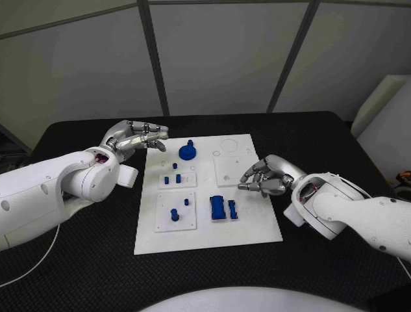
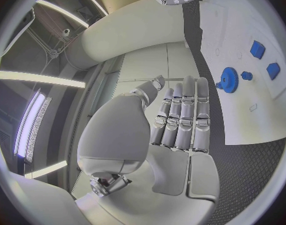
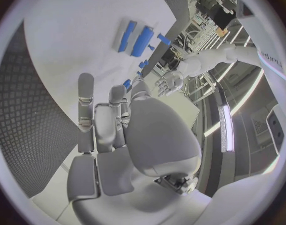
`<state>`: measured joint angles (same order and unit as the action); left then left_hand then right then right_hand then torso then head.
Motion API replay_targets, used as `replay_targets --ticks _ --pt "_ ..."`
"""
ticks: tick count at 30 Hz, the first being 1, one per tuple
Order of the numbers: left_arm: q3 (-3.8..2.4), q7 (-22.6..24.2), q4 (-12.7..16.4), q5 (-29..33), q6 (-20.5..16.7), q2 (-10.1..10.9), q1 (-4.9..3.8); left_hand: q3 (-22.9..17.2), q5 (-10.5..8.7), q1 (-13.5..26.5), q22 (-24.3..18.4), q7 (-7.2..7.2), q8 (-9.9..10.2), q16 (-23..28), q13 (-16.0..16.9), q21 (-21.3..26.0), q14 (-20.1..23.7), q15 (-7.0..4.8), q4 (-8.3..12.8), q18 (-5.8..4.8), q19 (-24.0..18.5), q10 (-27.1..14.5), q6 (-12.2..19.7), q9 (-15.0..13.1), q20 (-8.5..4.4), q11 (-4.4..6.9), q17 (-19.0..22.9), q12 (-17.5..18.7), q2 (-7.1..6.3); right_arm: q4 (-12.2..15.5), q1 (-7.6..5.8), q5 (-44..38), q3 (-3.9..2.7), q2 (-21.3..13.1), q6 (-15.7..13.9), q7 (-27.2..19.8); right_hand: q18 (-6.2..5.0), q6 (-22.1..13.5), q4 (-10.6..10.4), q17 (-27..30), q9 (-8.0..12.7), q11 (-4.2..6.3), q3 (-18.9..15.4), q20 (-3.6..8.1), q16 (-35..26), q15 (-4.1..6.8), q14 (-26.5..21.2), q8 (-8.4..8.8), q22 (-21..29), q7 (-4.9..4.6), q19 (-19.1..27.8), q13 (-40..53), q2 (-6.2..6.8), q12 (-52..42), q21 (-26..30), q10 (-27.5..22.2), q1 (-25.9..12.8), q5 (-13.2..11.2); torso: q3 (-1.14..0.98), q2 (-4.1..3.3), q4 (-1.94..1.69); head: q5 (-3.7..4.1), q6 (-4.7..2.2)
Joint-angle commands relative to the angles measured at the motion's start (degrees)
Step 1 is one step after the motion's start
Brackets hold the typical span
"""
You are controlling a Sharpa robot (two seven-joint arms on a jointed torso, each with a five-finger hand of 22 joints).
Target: Assemble the parts on the task board
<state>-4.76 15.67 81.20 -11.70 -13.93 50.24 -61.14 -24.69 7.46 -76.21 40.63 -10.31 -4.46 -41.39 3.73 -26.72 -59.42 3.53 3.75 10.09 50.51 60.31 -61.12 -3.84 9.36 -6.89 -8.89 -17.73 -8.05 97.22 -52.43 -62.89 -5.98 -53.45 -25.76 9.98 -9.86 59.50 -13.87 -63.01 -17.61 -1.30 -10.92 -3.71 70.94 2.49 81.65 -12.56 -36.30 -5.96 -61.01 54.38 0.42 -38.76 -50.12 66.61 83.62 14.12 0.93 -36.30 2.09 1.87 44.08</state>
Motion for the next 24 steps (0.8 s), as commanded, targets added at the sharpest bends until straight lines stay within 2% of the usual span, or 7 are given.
replay_targets --ticks 1,6,10,15,21,23,24 --pt "-0.01 3.4 -1.5 4.6 -1.0 -0.9 -0.05 -0.6 -0.16 0.9 -1.4 0.32 -0.4 3.1 -0.1 2.3 1.1 0.34 -0.3 -0.19 -2.0 0.2 -0.5 0.0 0.62 0.00 1.2 -0.2 -0.12 -4.0 -0.85 20.7 -0.04 1.5 -1.2 -14.6 -0.49 -0.6 1.0 14.8 0.8 -1.06 1.1 -0.97 -14.5 -0.94 -5.9 1.09 4.1 -0.50 2.9 -7.6 -1.18 8.4 5.8 -2.7 3.4 -1.7 0.76 1.62 0.46 0.08 -1.03" --pt "0.00 6.4 -6.5 9.1 -1.8 -4.1 -0.05 -2.5 -0.25 1.6 -7.0 0.47 -0.5 13.4 -0.2 10.1 1.1 1.65 -1.2 0.20 -6.9 2.2 -1.2 0.0 2.85 -0.19 4.5 2.4 -0.49 -14.4 -2.08 33.7 -0.10 7.0 2.6 -22.7 0.21 -1.3 1.1 31.1 3.8 -3.76 3.9 -4.32 -36.8 -3.79 -16.7 3.79 11.1 -2.89 9.7 -25.2 -2.97 23.8 17.6 -3.5 8.9 -3.3 1.44 3.32 0.95 -0.28 -3.17" --pt "-0.02 8.8 -10.6 11.7 -1.9 -7.2 -0.04 -2.8 -0.25 2.1 -11.3 0.54 0.4 20.9 -0.2 15.0 0.3 2.38 -2.0 0.53 -8.2 3.9 -0.5 0.0 4.37 -0.35 5.1 6.2 -0.92 -21.3 -2.52 38.5 -0.50 11.1 5.2 -26.9 0.37 -1.0 -0.2 39.8 6.3 -4.97 4.9 -7.31 -49.8 -6.68 -22.5 6.25 16.2 -3.41 13.6 -35.3 -2.43 29.9 25.8 -2.6 9.7 -3.8 1.61 4.15 0.99 -0.59 -4.47" --pt "-0.06 11.7 -15.9 14.8 -3.1 -11.5 0.34 1.5 -0.30 3.1 -16.2 1.86 0.8 29.5 -0.1 21.0 3.8 5.15 -3.2 0.60 -12.6 1.9 2.9 0.1 6.48 -2.66 5.2 11.3 -1.51 -29.5 -2.73 41.8 -1.40 16.1 7.2 -30.6 -0.75 -0.8 -0.6 47.2 8.9 -5.90 5.5 -9.63 -59.4 -8.94 -22.1 8.83 20.9 -4.13 13.4 -43.9 -2.10 33.7 32.4 -2.1 8.5 -5.0 1.46 5.16 0.58 -1.38 -5.54" --pt "-0.09 13.9 -19.8 17.5 -5.2 -14.8 0.72 10.9 -0.16 5.6 -23.2 2.99 0.9 37.1 -0.2 23.7 8.3 7.30 -7.1 -0.64 -21.7 -3.5 6.2 0.2 7.33 -4.91 5.3 14.3 1.38 -35.4 -2.89 44.3 -1.75 20.1 7.8 -32.7 -0.78 -3.0 1.1 53.6 12.1 -7.74 5.7 -11.22 -66.2 -10.63 -23.4 8.95 25.3 -4.33 13.4 -49.8 -1.93 35.1 38.5 -4.7 5.5 -5.3 1.00 5.57 0.31 -2.25 -6.28" --pt "-0.10 14.4 -20.4 17.9 -5.6 -15.5 0.85 12.8 -0.14 5.8 -25.7 3.09 0.9 37.8 -0.2 23.9 9.3 7.61 -8.1 -0.97 -25.6 -5.2 6.8 0.2 7.43 -4.77 5.3 14.3 2.26 -36.4 -2.96 45.2 -1.79 20.9 7.7 -33.1 -0.72 -4.9 1.7 55.9 13.4 -9.01 5.4 -11.93 -67.4 -11.70 -25.3 8.97 26.9 -4.37 13.9 -50.7 -2.09 35.2 40.7 -7.7 2.7 -5.2 0.88 5.59 0.21 -2.23 -6.55" --pt "-0.03 10.5 -19.9 14.6 -3.5 -15.0 0.86 15.8 -2.24 27.0 -29.5 5.24 4.5 41.4 -3.7 26.7 24.0 4.24 -3.8 -3.03 -32.1 -21.3 22.8 3.8 2.37 -1.29 8.9 17.7 3.55 -35.7 -2.76 40.7 -1.71 20.4 5.8 -29.1 2.99 -20.7 5.1 57.4 17.6 -5.64 10.9 -7.01 -70.9 -8.79 -41.6 12.56 29.3 -1.28 27.9 -54.4 -0.42 38.8 43.0 -24.5 -22.5 -7.8 1.19 5.31 0.43 -2.09 -6.23"
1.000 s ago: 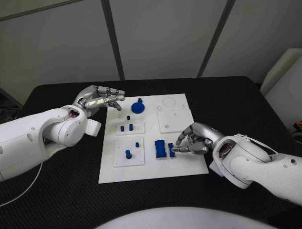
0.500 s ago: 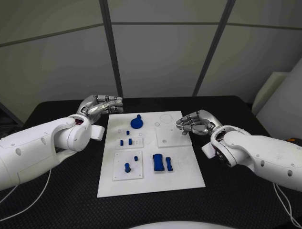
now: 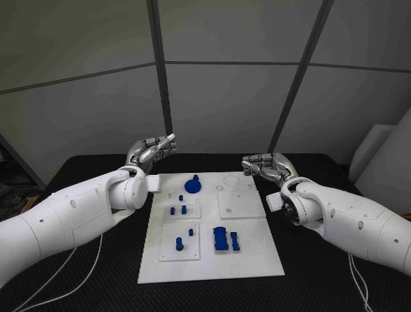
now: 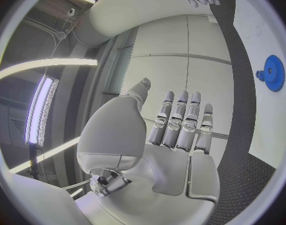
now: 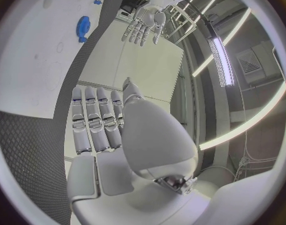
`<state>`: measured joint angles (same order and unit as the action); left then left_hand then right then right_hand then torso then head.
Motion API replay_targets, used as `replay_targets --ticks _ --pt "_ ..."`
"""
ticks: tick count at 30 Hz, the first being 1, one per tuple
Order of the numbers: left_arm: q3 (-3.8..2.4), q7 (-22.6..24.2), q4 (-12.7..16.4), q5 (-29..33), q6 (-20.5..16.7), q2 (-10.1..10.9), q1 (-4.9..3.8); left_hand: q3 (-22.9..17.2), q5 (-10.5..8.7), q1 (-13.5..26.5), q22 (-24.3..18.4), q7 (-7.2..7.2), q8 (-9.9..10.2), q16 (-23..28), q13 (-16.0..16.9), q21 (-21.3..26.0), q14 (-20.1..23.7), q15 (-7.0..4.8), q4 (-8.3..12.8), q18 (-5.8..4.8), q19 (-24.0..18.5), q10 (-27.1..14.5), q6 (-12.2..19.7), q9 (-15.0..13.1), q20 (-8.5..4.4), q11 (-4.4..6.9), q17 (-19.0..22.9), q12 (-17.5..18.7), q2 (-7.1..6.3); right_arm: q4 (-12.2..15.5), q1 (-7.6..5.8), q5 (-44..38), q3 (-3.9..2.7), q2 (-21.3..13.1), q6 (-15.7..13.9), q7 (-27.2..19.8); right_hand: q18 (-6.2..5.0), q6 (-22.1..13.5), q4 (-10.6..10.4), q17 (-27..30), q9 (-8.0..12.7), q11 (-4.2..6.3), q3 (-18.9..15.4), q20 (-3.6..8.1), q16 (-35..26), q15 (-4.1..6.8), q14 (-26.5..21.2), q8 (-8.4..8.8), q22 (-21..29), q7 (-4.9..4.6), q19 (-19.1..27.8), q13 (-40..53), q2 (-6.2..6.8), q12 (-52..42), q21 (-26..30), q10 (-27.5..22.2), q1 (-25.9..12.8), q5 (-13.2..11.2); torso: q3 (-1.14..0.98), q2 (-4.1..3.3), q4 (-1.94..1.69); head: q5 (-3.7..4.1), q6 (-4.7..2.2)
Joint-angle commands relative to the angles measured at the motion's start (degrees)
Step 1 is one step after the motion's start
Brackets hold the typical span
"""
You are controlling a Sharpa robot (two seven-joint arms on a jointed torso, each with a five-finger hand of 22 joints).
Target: Assemble the parts on the task board
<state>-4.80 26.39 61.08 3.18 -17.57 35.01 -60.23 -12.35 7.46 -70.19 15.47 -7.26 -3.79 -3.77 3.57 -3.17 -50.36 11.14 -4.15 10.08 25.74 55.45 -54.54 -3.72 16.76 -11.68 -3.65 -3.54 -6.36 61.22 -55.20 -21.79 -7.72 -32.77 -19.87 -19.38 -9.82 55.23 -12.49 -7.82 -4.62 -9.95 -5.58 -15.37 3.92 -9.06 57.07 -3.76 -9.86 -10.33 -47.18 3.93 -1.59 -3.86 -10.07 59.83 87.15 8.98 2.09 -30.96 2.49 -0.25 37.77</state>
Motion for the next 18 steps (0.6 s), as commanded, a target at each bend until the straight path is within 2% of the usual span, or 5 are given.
replay_targets --ticks 1,13,16,17,18 --pt "0.03 -0.2 0.4 -0.3 0.0 0.2 -0.04 4.2 -2.26 21.7 -5.2 2.28 3.8 3.8 -3.6 3.2 16.0 -3.44 4.2 -3.04 -8.7 -17.6 17.2 3.7 -5.23 3.68 3.7 3.5 6.36 0.5 -0.01 -0.3 0.06 -0.3 -0.2 0.2 2.94 -17.4 4.1 2.9 4.6 2.84 5.6 4.52 -3.9 2.64 -18.1 3.76 3.4 3.20 14.6 -3.9 1.59 3.9 3.6 -19.1 -27.4 -2.7 0.00 -0.04 -0.02 0.03 0.01" --pt "1.78 1.1 10.8 -1.3 -9.7 3.7 0.00 7.2 -7.46 39.9 -9.2 7.26 3.8 3.8 -3.6 3.2 28.9 -6.32 4.2 -4.93 -15.2 -31.9 31.2 3.7 -9.66 6.68 3.7 3.5 6.36 10.9 -1.84 7.9 2.90 -4.6 -9.1 -3.7 4.54 -31.4 7.1 7.8 4.6 5.36 5.6 8.48 -3.9 4.93 -32.4 3.76 5.8 5.80 26.5 -3.9 1.59 3.9 10.1 -34.2 -49.4 -9.0 -2.02 -0.22 -2.41 0.24 -3.28" --pt "2.65 1.8 16.0 -1.9 -14.6 5.4 0.02 7.7 -7.46 43.0 -9.8 7.26 3.8 3.8 -3.6 3.2 31.2 -6.82 4.2 -4.93 -16.2 -34.3 33.6 3.7 -10.50 7.22 3.7 3.5 6.36 16.1 -2.75 11.9 4.30 -6.7 -13.5 -5.7 5.18 -34.0 7.7 7.8 4.6 5.87 5.6 9.24 -3.9 9.06 -35.2 3.76 9.9 6.29 28.8 -3.9 1.59 3.9 10.1 -37.1 -53.6 -9.0 -2.09 -0.22 -2.49 0.25 -3.39" --pt "2.92 2.0 17.7 -2.0 -16.1 6.0 0.03 8.0 -7.46 44.2 -10.1 7.26 3.8 3.8 -3.6 3.2 32.0 -7.00 4.2 -4.96 -16.6 -35.2 34.5 3.7 -10.68 7.40 3.7 3.5 6.36 17.8 -3.04 13.2 4.75 -7.4 -14.9 -6.3 5.17 -34.9 7.9 7.8 4.6 9.95 5.6 9.48 -3.9 9.06 -36.1 3.76 9.9 10.33 29.5 -3.9 1.59 3.9 10.1 -38.0 -54.9 -9.0 -2.09 -0.22 -2.49 0.25 -3.39" --pt "3.31 2.3 20.0 -2.3 -18.2 6.7 0.03 8.2 -7.46 45.8 -10.4 7.26 3.8 3.8 -3.6 3.2 33.2 -11.14 4.2 -4.93 -17.1 -36.5 35.8 3.7 -11.19 11.68 3.7 3.5 6.36 20.0 -3.43 15.0 5.35 -8.3 -16.8 -7.1 5.17 -36.1 8.2 7.8 4.6 9.95 5.6 9.85 -3.9 9.06 -37.4 3.76 9.9 10.33 30.7 -3.9 1.59 3.9 10.1 -39.3 -57.0 -9.0 -2.09 -0.22 -2.49 0.25 -3.39"
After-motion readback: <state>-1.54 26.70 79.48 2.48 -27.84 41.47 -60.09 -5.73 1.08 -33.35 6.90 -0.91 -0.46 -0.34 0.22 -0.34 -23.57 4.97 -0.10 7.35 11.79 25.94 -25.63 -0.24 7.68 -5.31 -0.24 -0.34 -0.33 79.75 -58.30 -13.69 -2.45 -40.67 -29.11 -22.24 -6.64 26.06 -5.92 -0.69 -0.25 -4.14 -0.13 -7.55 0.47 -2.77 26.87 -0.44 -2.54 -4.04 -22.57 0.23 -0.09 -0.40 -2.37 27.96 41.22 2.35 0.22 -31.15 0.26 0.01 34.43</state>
